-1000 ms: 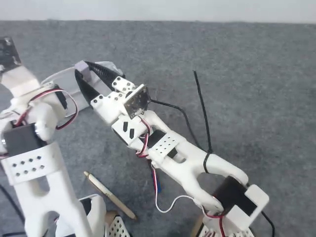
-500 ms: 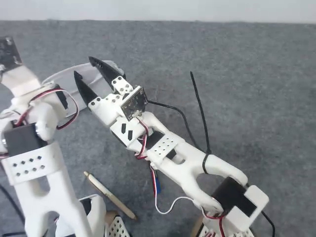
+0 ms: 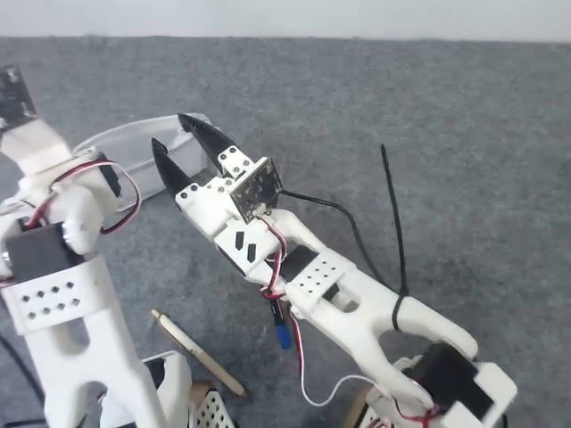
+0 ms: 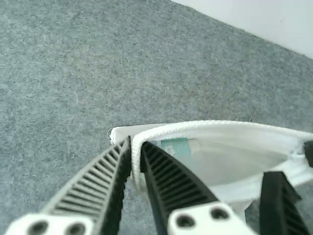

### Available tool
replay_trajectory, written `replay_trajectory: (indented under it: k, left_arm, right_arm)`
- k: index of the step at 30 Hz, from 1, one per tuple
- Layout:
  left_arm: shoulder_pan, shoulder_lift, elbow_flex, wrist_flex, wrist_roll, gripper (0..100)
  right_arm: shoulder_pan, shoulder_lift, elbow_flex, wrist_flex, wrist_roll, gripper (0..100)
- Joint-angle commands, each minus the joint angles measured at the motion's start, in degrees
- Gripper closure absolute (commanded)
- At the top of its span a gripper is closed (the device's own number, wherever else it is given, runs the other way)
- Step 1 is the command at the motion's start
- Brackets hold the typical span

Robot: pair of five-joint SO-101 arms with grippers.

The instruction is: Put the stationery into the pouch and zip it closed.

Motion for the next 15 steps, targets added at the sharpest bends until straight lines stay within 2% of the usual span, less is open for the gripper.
replay_trajectory:
  k: [1, 10, 15]
  left_arm:
    - [-0.1, 0.0, -1.2, -0.5, 0.5, 99]
    - [-0.2, 0.0, -1.3, -0.5, 0.4, 99]
    - [-0.2, 0.0, -1.4, -0.5, 0.4, 99]
  right_arm:
    - [0.3, -6.1, -0.5, 6.7, 0.2, 85.3]
    - [-6.5, -12.9, 3.2, 19.3, 0.5, 85.3]
    - [-5.8, -19.2, 3.7, 26.4, 0.4, 85.3]
